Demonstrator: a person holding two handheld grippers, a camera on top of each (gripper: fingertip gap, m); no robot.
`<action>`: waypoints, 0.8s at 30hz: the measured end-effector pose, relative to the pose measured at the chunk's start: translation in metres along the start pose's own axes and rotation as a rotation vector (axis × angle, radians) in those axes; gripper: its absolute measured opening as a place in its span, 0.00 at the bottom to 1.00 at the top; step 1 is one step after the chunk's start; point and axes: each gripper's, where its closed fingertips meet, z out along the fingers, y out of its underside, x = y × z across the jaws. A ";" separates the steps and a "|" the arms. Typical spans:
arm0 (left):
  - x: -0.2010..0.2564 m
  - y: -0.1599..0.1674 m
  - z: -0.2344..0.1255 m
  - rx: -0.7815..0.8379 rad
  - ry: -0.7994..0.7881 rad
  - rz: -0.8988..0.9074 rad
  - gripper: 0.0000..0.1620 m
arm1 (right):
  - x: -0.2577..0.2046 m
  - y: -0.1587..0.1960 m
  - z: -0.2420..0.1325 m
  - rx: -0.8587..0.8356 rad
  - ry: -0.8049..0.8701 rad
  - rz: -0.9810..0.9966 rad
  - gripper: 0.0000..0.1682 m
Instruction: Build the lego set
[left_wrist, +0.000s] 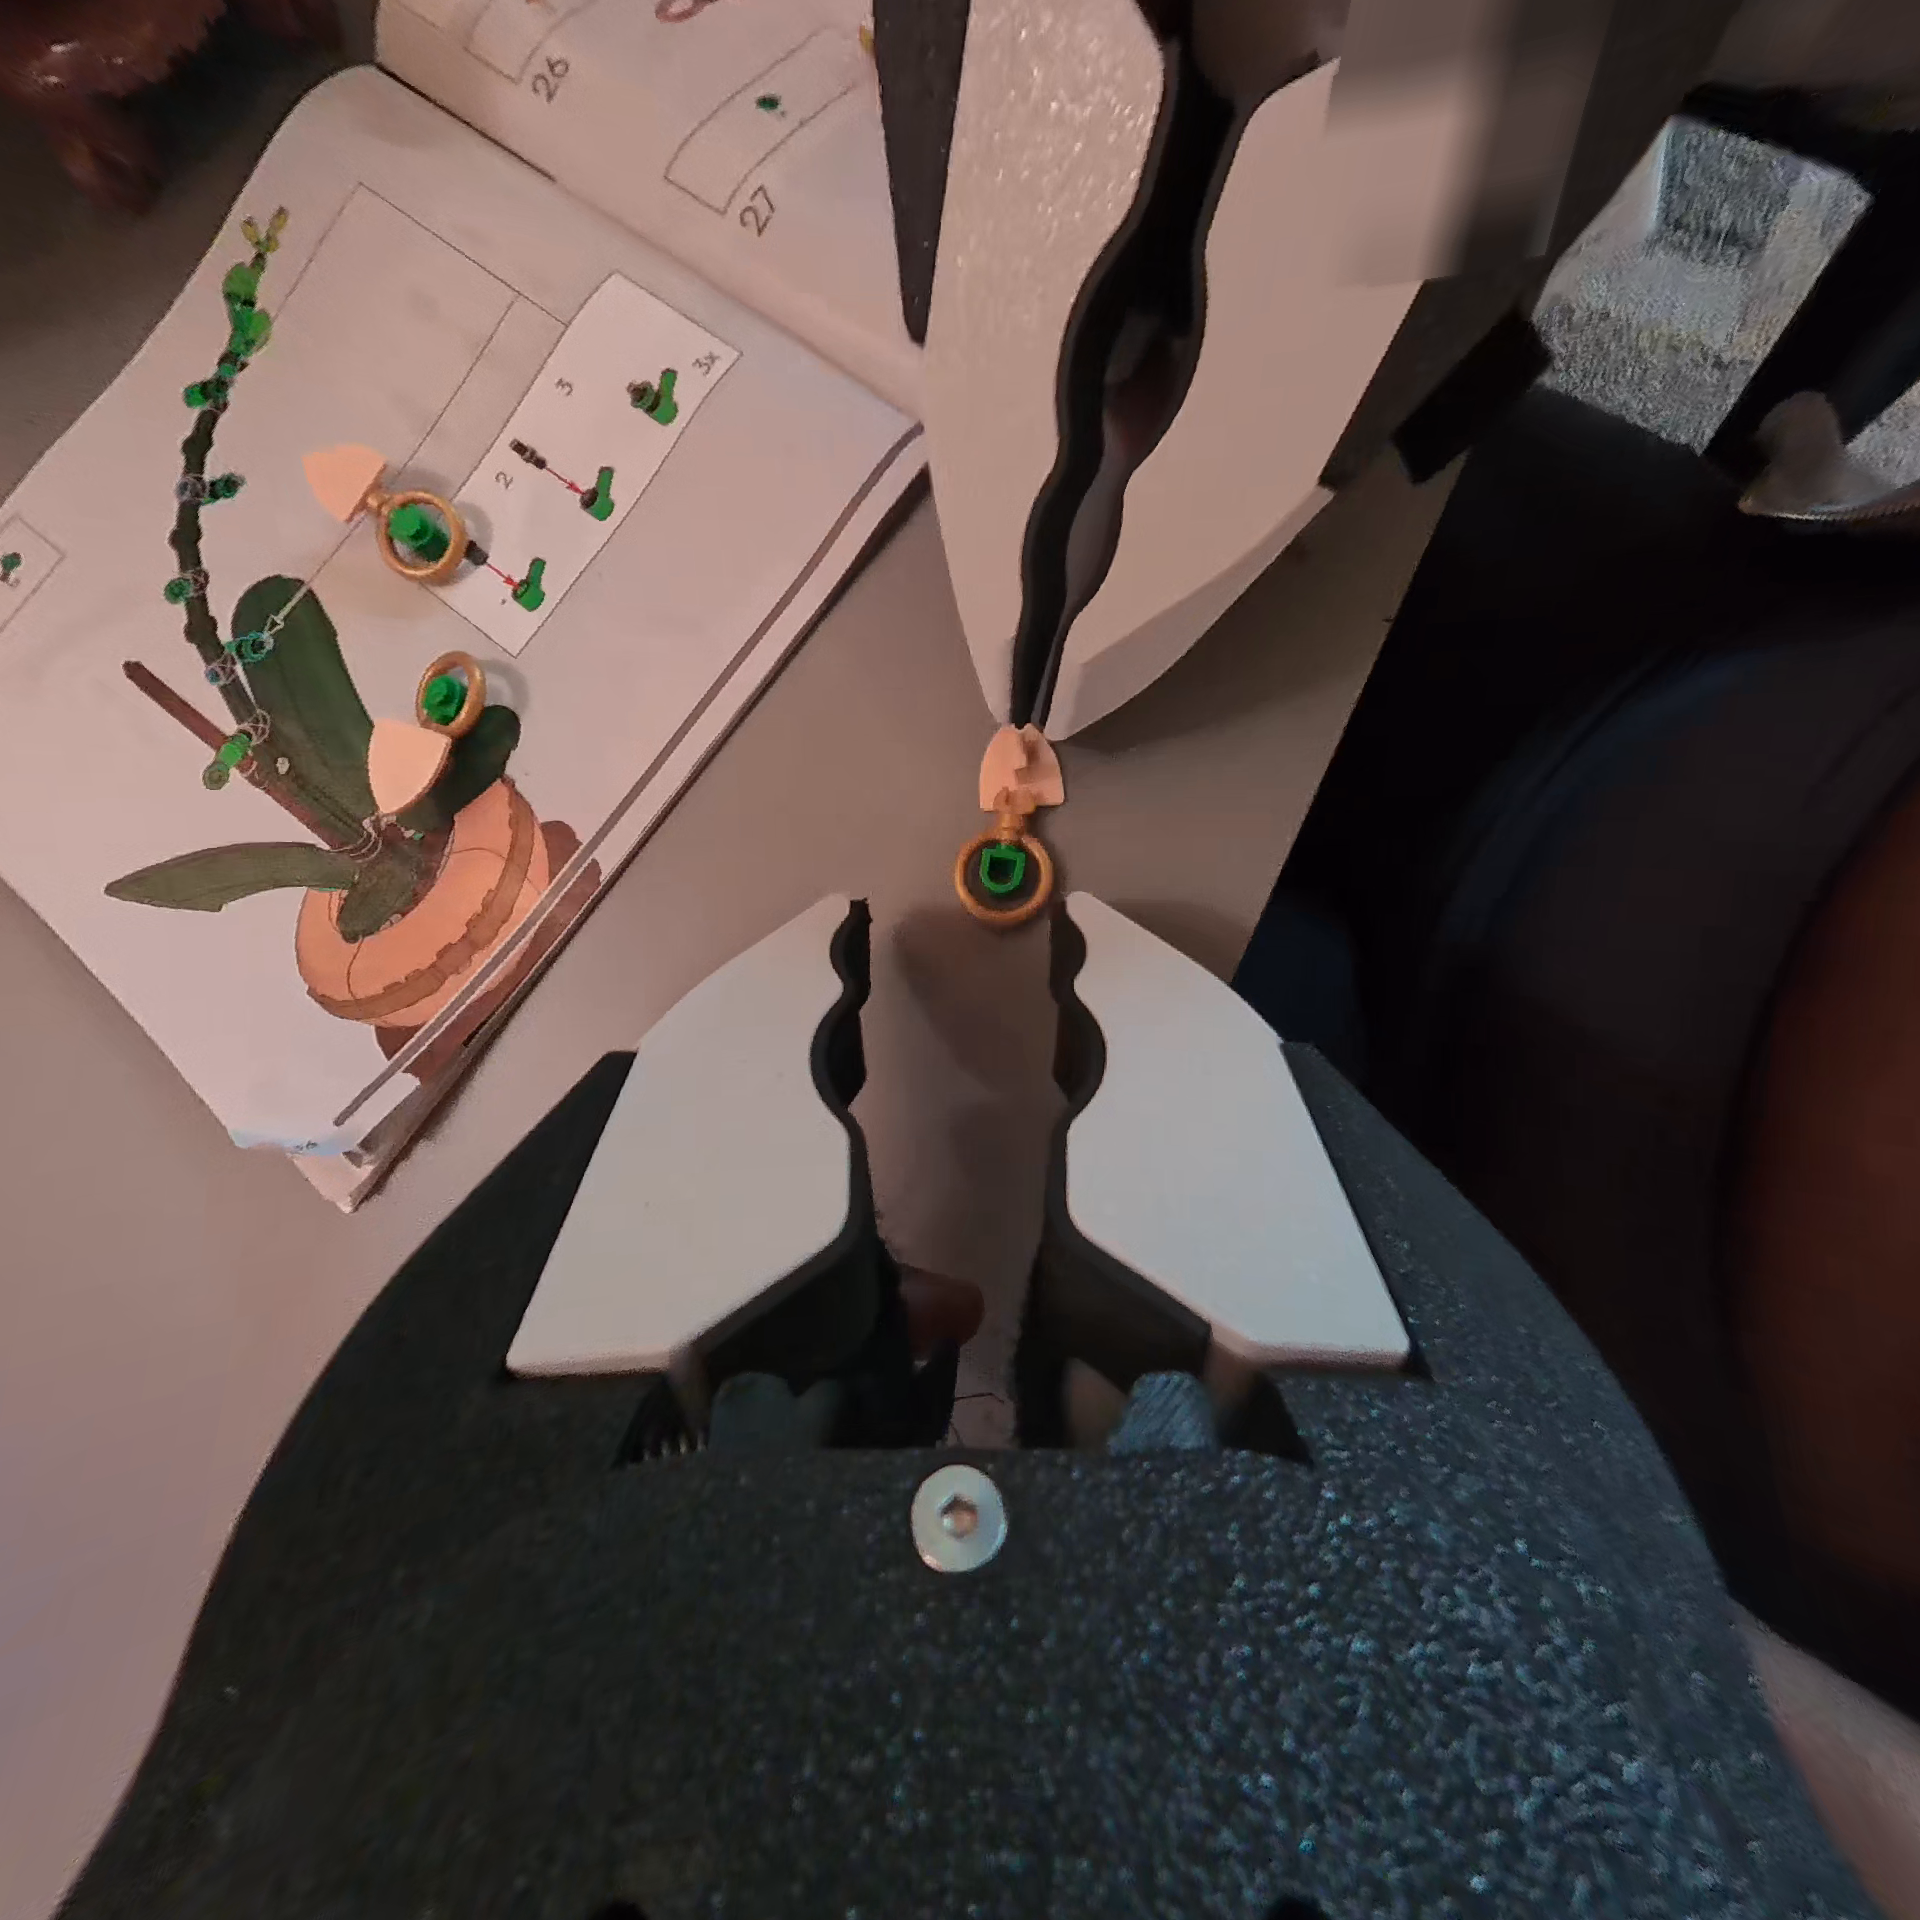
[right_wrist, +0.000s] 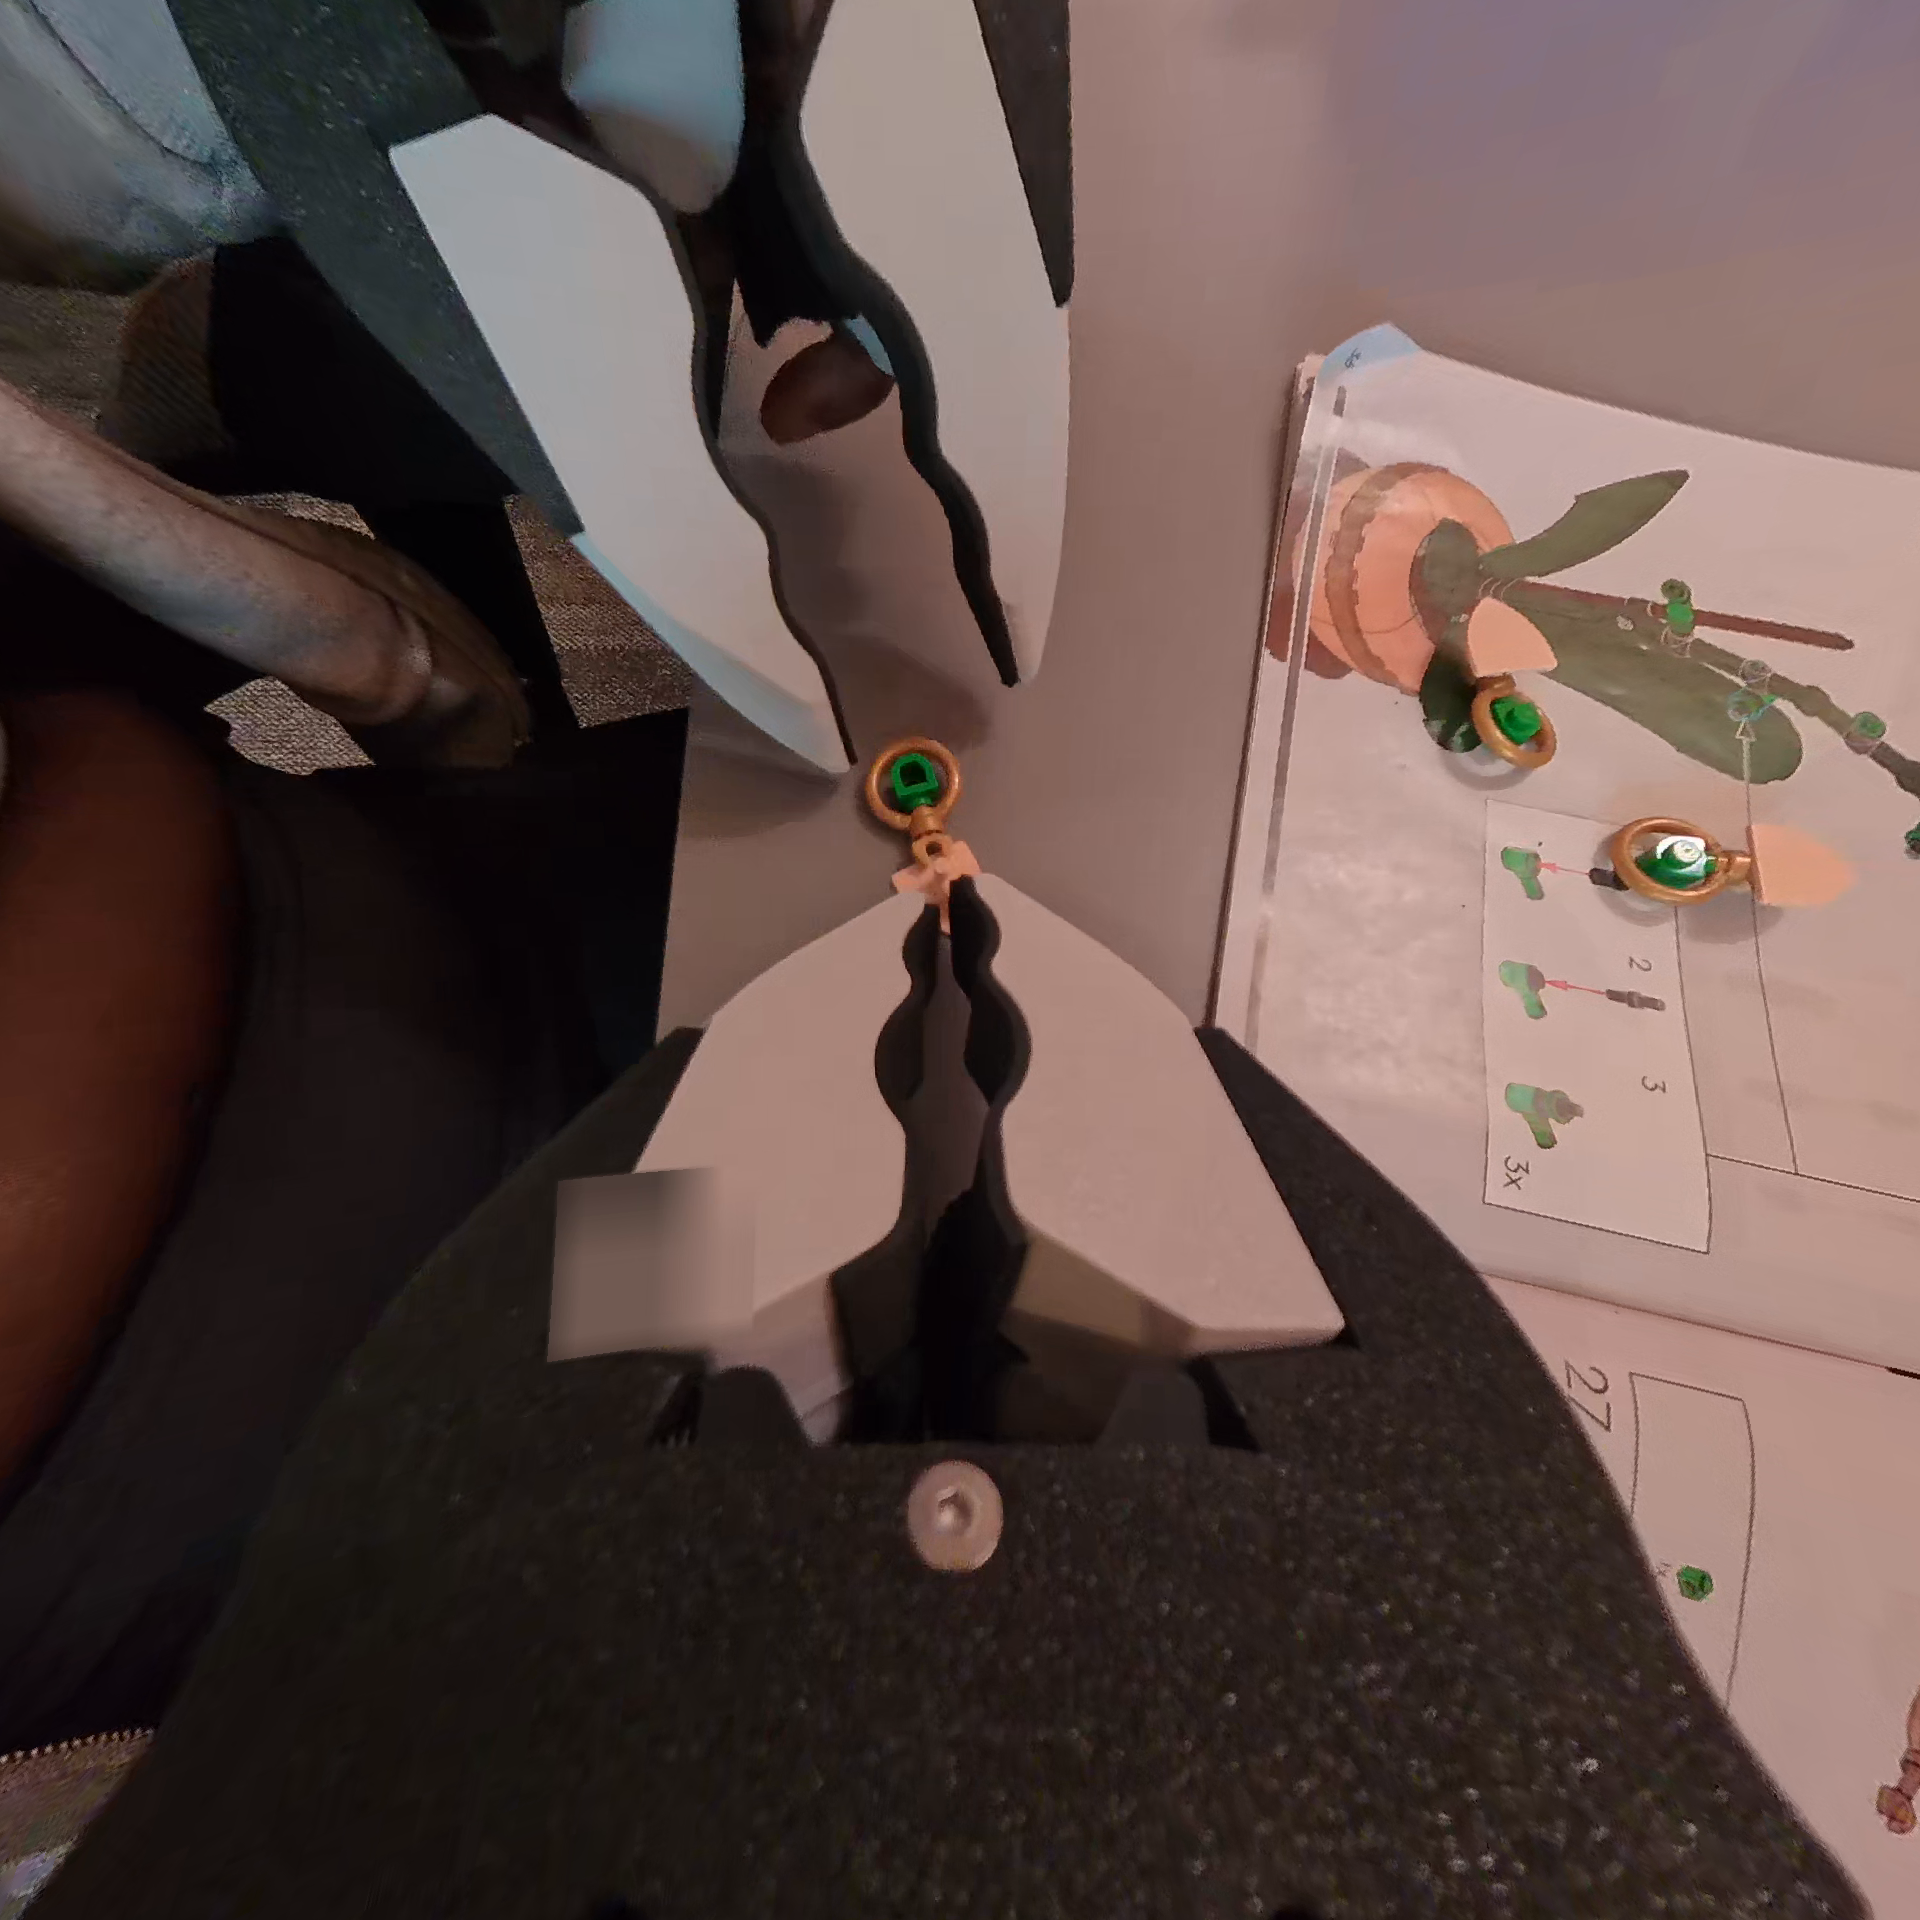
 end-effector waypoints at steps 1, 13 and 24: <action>0.000 0.000 0.000 0.021 -0.001 -0.004 0.20 | 0.000 0.000 0.000 -0.001 -0.006 0.001 0.02; 0.006 -0.003 0.009 0.114 0.057 -0.025 0.12 | -0.001 0.000 0.009 -0.061 -0.018 -0.023 0.01; 0.008 0.008 0.000 0.051 0.112 0.045 0.11 | 0.000 0.004 0.007 -0.095 0.010 0.007 0.00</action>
